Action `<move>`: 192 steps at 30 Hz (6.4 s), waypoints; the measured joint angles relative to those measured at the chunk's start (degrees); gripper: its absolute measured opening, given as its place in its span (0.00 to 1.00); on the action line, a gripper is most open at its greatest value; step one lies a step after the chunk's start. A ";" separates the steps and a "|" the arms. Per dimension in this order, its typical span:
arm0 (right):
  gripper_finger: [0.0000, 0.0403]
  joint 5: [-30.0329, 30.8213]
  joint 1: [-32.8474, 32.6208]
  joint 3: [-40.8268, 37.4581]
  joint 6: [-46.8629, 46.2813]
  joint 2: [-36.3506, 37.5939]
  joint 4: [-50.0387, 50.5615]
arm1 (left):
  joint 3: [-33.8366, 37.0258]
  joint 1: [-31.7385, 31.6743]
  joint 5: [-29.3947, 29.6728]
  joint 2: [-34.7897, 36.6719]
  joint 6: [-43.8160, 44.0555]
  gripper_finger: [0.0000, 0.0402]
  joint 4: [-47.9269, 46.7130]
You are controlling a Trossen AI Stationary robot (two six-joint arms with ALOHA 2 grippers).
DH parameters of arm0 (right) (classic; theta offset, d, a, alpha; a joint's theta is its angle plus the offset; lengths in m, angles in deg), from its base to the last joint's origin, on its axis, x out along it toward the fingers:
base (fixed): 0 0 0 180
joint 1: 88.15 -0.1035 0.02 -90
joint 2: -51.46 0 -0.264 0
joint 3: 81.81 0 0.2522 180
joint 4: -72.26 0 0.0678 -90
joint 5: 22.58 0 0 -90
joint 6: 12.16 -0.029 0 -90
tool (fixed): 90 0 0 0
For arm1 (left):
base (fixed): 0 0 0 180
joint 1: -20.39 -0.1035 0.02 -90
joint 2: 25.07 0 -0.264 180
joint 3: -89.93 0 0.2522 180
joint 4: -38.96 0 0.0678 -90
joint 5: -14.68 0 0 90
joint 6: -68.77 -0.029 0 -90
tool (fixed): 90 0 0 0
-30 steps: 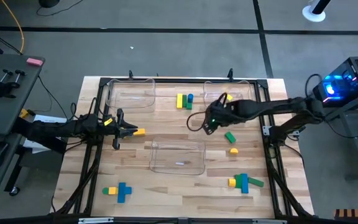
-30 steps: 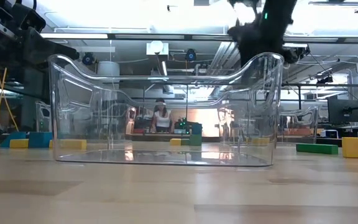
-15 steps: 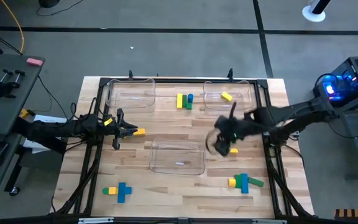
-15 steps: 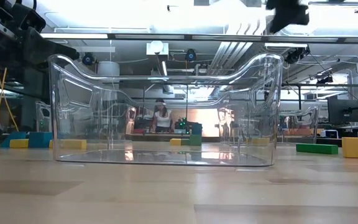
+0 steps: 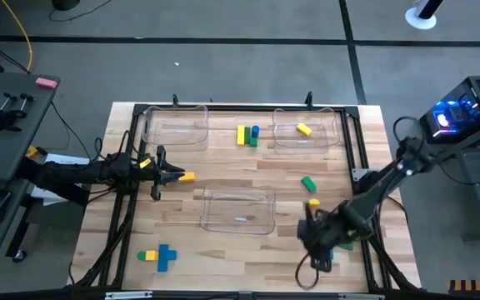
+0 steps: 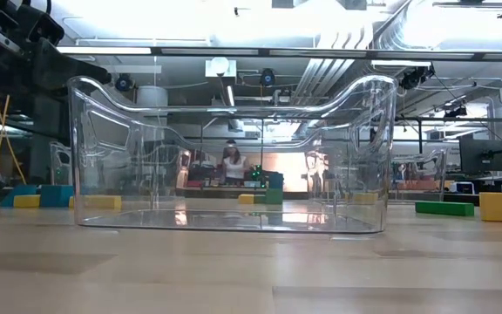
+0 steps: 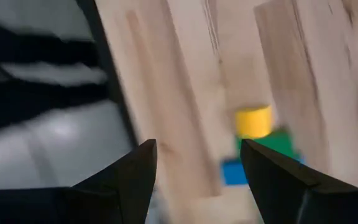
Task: Sort blocks
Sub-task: Put the yellow block into the right transparent bin
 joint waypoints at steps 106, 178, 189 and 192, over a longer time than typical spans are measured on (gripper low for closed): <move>0.67 10.94 58.59 10.58 10.70 -11.88 -31.30 | -0.01 -0.02 0.00 -0.02 0.00 0.11 0.02; 0.00 4.81 49.06 34.66 73.02 -37.89 8.47 | -0.01 -0.02 0.00 -0.02 0.00 0.11 0.02; 0.03 -11.17 52.37 34.77 44.66 -37.84 6.99 | -0.02 -0.02 0.00 -0.02 0.00 0.11 0.02; 0.11 -8.58 52.12 34.75 40.45 -40.06 5.39 | 0.00 -0.02 -0.01 -0.02 0.00 0.11 0.04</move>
